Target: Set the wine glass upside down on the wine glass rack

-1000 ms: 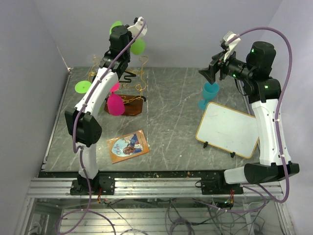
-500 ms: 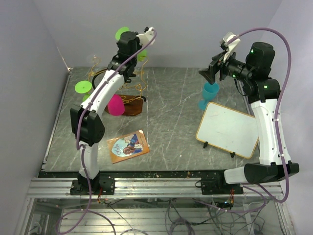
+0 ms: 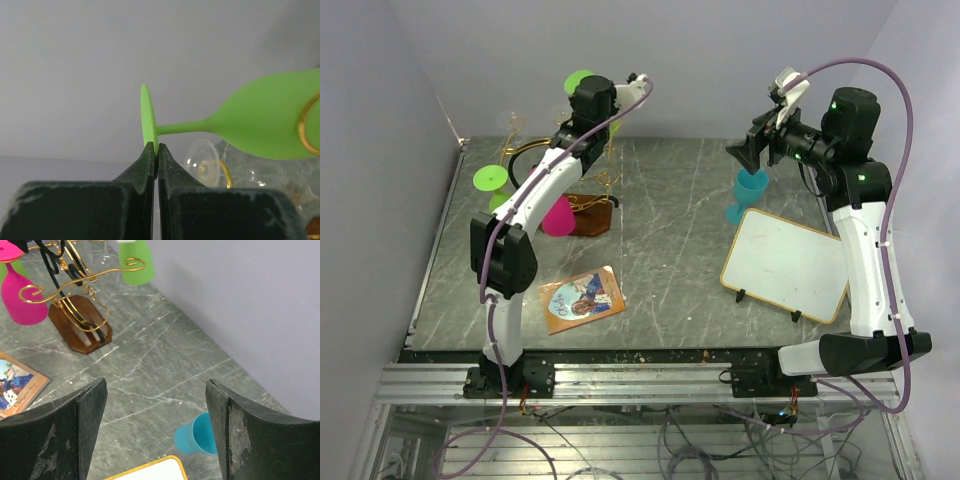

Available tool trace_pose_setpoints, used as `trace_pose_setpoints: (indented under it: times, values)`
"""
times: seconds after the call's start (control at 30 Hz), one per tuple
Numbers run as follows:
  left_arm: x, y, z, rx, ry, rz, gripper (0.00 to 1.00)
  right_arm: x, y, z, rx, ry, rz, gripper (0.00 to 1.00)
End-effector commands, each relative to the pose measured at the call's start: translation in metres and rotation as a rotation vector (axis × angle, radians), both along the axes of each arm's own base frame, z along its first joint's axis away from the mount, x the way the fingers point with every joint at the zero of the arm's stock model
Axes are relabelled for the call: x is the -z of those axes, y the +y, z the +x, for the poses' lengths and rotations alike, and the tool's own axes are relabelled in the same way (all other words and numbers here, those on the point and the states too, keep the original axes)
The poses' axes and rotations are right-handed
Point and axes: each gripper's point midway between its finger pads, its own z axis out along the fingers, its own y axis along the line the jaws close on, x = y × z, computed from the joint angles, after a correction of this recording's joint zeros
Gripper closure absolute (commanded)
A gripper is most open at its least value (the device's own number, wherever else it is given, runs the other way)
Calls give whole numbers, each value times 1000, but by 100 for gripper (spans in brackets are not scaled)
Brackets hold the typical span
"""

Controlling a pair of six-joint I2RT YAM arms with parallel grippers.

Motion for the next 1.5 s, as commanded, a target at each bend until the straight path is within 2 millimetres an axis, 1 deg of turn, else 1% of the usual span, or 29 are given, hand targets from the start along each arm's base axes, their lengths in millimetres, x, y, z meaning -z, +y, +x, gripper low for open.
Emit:
trace_pose_setpoints:
  times: [0.0, 0.17, 0.37, 0.53, 0.87, 1.2, 1.47]
  values:
    - [6, -24, -14, 83, 53, 3, 91, -6, -1, -5, -4, -24, 9, 21]
    - [16, -26, -18, 102, 98, 16, 91, -7, -1, -5, -4, -25, 12, 21]
    - [15, -32, -27, 148, 129, -9, 92, -6, -3, -6, -3, -25, 13, 20]
    - [16, -39, -36, 186, 154, 6, 93, -6, -3, -6, -2, -25, 16, 20]
    - [12, -53, -46, 239, 170, -13, 93, -6, -5, -8, 2, -28, 19, 20]
    - [18, -70, -43, 279, 175, -49, 93, -7, -7, -10, 5, -30, 22, 20]
    - [24, -77, -35, 270, 174, -80, 93, -8, -7, -11, 5, -33, 23, 20]
